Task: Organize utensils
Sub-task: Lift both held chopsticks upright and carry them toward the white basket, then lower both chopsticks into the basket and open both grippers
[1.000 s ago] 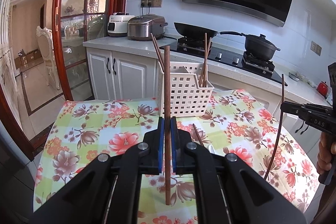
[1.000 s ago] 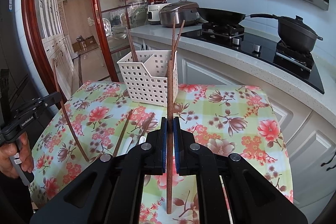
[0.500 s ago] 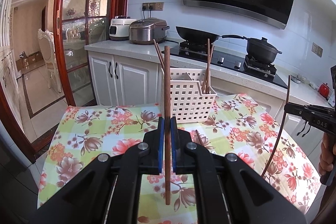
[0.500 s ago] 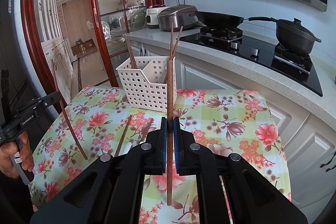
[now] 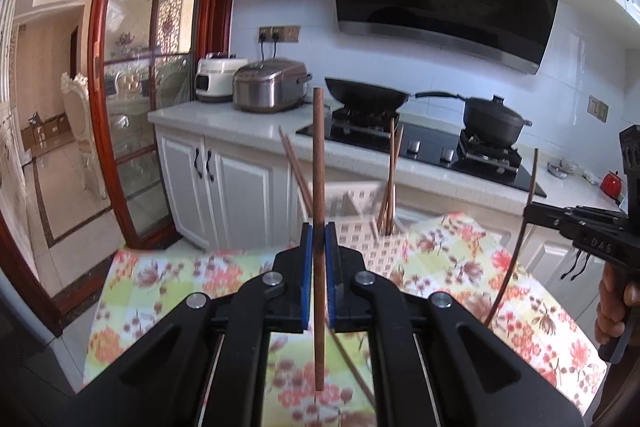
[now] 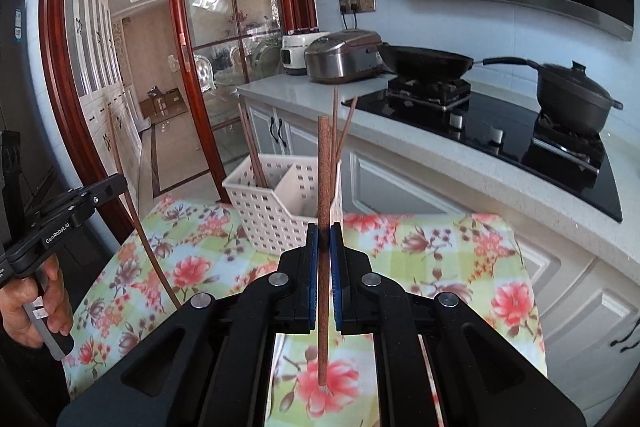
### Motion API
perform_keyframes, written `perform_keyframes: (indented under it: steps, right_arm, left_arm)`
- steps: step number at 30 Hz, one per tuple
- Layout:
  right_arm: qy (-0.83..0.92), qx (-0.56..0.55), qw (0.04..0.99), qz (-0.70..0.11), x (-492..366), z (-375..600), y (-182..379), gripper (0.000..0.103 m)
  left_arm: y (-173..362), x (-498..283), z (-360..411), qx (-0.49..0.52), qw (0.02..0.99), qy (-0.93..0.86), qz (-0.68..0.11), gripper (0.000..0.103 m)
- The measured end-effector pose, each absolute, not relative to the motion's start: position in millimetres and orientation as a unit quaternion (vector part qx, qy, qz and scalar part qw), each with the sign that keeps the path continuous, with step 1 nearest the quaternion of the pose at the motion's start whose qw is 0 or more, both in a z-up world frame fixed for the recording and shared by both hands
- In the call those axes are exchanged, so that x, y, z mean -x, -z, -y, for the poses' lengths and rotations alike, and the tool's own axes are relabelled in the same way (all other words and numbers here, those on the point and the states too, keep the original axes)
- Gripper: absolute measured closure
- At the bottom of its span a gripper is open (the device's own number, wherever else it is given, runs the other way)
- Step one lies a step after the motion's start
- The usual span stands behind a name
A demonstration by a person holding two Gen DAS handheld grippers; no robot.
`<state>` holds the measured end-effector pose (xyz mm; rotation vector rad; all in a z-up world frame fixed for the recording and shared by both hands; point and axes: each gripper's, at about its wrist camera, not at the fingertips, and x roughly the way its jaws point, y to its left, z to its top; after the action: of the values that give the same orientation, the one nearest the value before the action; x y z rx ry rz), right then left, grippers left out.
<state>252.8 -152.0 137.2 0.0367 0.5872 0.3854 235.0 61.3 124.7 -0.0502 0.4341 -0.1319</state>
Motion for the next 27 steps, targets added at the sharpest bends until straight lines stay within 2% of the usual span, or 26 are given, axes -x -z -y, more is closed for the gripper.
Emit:
perform_keyframes:
  steps: [15,27]
  right_arm:
    - [-0.174,-0.007,0.956,-0.236,-334.3,114.9,-200.9,0.095]
    - [-0.151,-0.029,0.961,-0.229,-387.4,105.2,-207.9,0.095]
  left_arm:
    - [-208.3,-318.2,-46.6,0.013,0.984,0.077,-0.16,0.097]
    - [-212.0,-373.1,-39.2,0.025,0.984,0.07,-0.165,0.097]
